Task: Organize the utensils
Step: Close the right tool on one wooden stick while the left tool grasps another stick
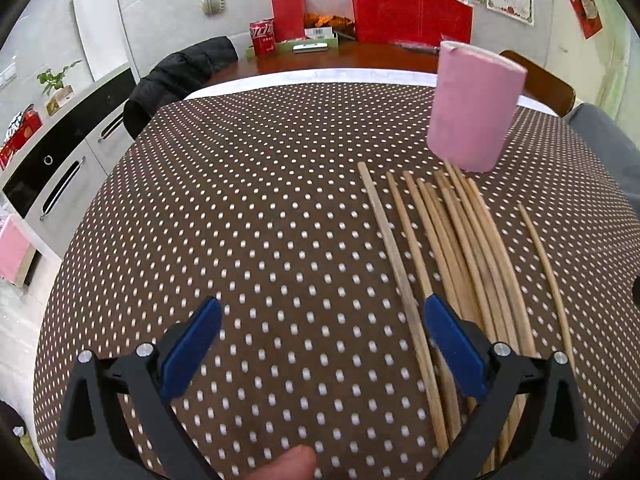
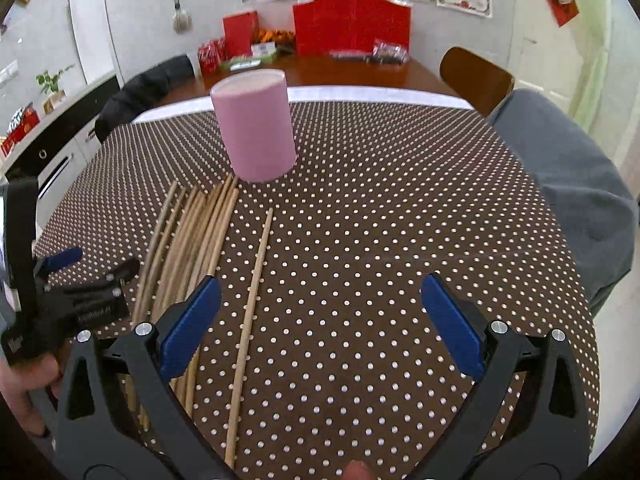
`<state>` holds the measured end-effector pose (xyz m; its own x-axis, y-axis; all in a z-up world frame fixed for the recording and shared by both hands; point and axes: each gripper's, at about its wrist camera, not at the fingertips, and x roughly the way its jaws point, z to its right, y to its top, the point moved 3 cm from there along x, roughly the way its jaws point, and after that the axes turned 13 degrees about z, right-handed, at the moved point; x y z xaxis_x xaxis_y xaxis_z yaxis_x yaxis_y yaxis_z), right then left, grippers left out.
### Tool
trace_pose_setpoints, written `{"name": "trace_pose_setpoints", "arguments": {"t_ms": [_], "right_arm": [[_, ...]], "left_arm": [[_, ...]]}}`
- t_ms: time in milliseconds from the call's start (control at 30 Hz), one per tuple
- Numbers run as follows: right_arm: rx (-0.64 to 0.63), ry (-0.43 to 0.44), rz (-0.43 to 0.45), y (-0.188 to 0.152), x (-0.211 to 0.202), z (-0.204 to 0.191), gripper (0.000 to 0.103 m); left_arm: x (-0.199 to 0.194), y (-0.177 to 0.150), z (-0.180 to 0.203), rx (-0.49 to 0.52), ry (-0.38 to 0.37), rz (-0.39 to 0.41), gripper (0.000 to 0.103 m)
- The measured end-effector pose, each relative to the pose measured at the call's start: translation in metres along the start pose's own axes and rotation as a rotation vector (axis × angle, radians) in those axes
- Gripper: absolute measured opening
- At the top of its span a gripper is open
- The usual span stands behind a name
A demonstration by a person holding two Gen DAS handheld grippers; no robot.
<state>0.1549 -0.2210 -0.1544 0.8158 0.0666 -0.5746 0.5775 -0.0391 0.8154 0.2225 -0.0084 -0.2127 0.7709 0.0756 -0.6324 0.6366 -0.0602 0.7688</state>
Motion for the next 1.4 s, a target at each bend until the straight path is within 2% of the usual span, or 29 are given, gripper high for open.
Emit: {"name": "trace_pose_setpoints", "arguments": {"t_ms": [167,300,500,600,700,867,933,1033,1067,1100,1233,1333,1367,1400], "right_arm": [[-0.010,0.009,-0.066,-0.005,0.021,-0.002,0.098],[-0.016,0.022,-0.107,-0.006,0.033,-0.007,0.098],[-0.008,0.016,-0.116,-0.002,0.038,-0.006,0.098],[-0.019,0.012,-0.122,-0.002,0.038,-0.006,0.098],[-0.036,0.012,-0.141,-0.005,0.043,-0.007,0.098],[-0.083,0.039,-0.179,-0.010,0.055,-0.023,0.097],[-0.124,0.030,-0.218,-0.016,0.063,-0.029,0.083],[-0.123,0.036,-0.215,-0.016,0.066,-0.027,0.060],[-0.114,0.036,-0.218,-0.014,0.067,-0.025,0.043],[-0.105,0.034,-0.222,-0.013,0.070,-0.022,0.035],[-0.114,0.032,-0.233,-0.009,0.080,-0.024,0.034],[-0.126,0.040,-0.231,-0.004,0.089,-0.027,0.029],[-0.126,0.040,-0.231,-0.004,0.089,-0.027,0.021],[-0.127,0.049,-0.230,-0.004,0.089,-0.031,0.011]], "left_arm": [[0.021,0.000,-0.010,0.015,0.023,-0.055,0.099],[0.033,0.005,-0.012,-0.016,-0.008,-0.076,0.099],[0.026,0.017,-0.012,-0.027,-0.072,-0.053,0.099],[0.030,0.011,-0.004,0.013,-0.051,-0.069,0.099],[0.029,0.002,0.002,-0.007,-0.049,-0.065,0.099],[0.030,0.004,0.001,0.005,-0.053,-0.053,0.099],[0.027,0.001,-0.002,0.018,-0.056,-0.047,0.099],[0.022,0.000,-0.005,0.047,-0.048,-0.043,0.099],[0.024,-0.001,-0.006,0.054,-0.047,-0.043,0.099],[0.026,0.001,-0.006,0.058,-0.048,-0.044,0.099],[0.033,0.008,-0.001,0.074,-0.082,-0.051,0.099],[0.032,0.010,0.001,0.052,-0.168,-0.061,0.078],[0.030,0.012,0.003,0.065,-0.182,-0.057,0.067],[0.027,0.013,0.005,0.078,-0.200,-0.053,0.049]]}}
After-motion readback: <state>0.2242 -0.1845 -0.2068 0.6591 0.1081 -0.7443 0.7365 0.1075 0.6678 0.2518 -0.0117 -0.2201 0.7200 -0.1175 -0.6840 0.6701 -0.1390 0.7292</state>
